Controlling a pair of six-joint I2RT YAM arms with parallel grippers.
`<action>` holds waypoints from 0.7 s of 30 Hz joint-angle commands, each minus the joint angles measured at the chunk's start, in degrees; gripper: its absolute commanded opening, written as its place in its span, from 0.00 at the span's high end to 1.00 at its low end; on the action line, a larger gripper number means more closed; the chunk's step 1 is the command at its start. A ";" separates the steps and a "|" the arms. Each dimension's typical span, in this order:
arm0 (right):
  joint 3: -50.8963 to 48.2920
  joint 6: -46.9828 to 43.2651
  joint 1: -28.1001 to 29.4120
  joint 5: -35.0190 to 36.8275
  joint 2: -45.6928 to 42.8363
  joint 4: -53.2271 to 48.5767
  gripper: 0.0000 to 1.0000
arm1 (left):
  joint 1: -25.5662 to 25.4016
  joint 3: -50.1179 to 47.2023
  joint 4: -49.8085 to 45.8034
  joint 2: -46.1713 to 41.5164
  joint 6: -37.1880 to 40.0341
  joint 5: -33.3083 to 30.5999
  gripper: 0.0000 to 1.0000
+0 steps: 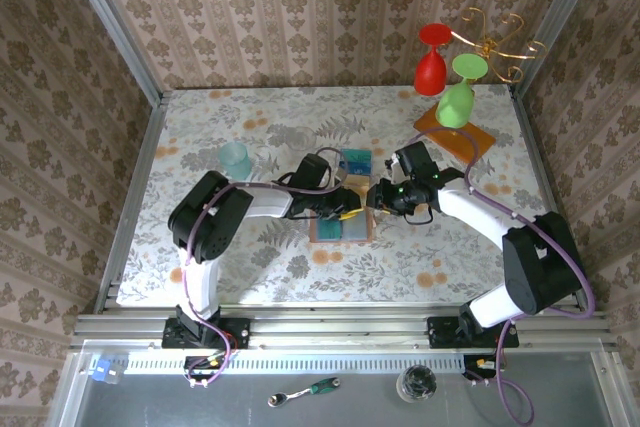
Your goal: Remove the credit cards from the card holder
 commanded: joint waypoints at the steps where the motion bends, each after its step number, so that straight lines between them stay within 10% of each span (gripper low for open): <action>1: 1.30 1.29 1.09 -1.85 2.31 1.28 0.68 | 1.46 -2.67 1.06 -4.59 -0.17 0.19 0.70; 21: 10.29 4.92 10.42 -1.15 16.19 4.35 0.71 | 9.37 -15.93 -3.59 -14.73 6.64 -0.50 0.80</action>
